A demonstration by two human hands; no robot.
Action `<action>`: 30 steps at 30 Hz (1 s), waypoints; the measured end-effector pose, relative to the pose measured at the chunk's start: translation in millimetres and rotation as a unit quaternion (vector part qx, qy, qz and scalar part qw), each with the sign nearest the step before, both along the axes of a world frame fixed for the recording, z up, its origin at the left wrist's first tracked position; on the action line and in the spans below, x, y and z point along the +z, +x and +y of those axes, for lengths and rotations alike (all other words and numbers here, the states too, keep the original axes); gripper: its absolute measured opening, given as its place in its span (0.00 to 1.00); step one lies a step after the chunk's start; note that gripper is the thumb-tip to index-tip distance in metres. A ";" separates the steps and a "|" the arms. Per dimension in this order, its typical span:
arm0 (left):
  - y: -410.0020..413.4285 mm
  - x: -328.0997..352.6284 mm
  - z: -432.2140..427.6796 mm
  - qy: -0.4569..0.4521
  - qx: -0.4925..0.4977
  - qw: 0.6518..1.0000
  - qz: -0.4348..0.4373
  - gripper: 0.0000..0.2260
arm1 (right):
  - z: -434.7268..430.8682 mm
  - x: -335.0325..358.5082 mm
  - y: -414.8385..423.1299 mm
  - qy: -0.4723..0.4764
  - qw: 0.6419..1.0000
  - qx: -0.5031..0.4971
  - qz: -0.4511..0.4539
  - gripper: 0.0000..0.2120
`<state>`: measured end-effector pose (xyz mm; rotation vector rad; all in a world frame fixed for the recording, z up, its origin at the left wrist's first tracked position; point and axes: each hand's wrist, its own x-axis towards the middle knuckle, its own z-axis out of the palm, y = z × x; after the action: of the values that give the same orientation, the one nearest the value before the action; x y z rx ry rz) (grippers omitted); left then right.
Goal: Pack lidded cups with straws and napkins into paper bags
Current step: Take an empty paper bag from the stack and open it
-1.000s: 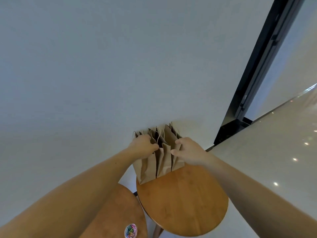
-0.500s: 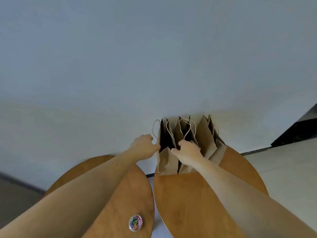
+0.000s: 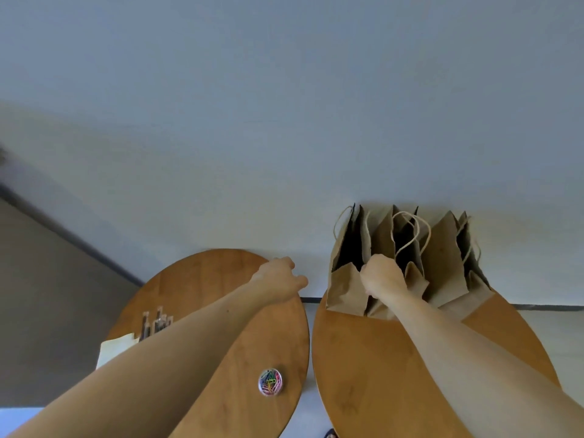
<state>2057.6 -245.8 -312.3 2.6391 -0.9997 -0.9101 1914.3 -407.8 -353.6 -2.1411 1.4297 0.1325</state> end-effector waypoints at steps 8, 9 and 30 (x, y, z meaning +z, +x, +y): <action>27.7 11.1 58.8 -0.042 0.013 0.999 -0.008 0.24 | 60.1 34.8 23.2 -0.034 0.997 0.063 -0.006 0.06; 32.0 11.7 69.7 -0.048 0.012 0.999 -0.007 0.23 | 73.1 39.8 27.2 -0.028 0.997 0.066 -0.014 0.07; 97.8 -40.1 301.9 -0.086 0.108 0.982 0.127 0.11 | 346.4 6.7 112.3 0.059 0.990 0.111 -0.070 0.10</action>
<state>2155.3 56.1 -352.5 2.3577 -0.6833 -1.0269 2026.6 -61.4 -346.9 -2.1596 1.0764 0.1436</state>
